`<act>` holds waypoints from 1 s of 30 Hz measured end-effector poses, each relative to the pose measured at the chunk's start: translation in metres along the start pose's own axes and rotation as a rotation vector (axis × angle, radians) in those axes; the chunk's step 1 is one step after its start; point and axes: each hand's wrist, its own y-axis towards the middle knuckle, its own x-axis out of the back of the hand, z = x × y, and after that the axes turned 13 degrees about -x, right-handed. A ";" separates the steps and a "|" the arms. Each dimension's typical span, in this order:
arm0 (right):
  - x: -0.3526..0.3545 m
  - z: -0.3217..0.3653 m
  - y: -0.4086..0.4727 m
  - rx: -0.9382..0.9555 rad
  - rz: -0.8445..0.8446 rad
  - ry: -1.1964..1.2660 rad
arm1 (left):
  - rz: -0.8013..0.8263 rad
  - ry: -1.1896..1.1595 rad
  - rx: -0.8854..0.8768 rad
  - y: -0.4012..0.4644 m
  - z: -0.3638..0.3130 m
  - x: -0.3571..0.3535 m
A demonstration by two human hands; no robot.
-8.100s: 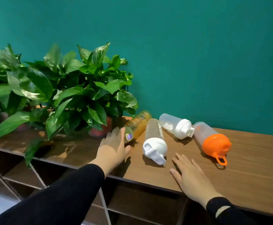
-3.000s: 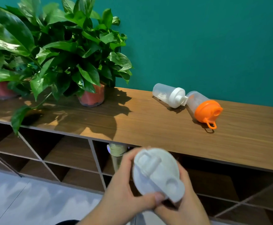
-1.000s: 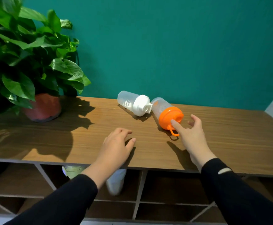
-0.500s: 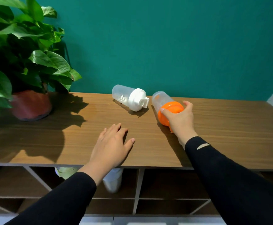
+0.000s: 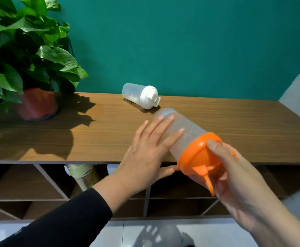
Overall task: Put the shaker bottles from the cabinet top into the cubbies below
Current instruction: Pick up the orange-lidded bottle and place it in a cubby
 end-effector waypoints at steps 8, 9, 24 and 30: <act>0.035 -0.038 -0.043 0.031 0.081 -0.216 | -0.047 -0.372 0.116 -0.022 -0.053 0.019; 0.042 -0.044 -0.046 0.038 0.151 -0.272 | -0.022 -0.434 0.150 -0.029 -0.061 0.018; 0.066 -0.151 0.070 -0.120 -0.002 -0.429 | 0.158 -0.952 0.822 -0.065 -0.078 -0.095; 0.072 -0.171 0.105 -0.136 -0.037 -0.433 | 0.244 -1.134 0.941 -0.067 -0.064 -0.127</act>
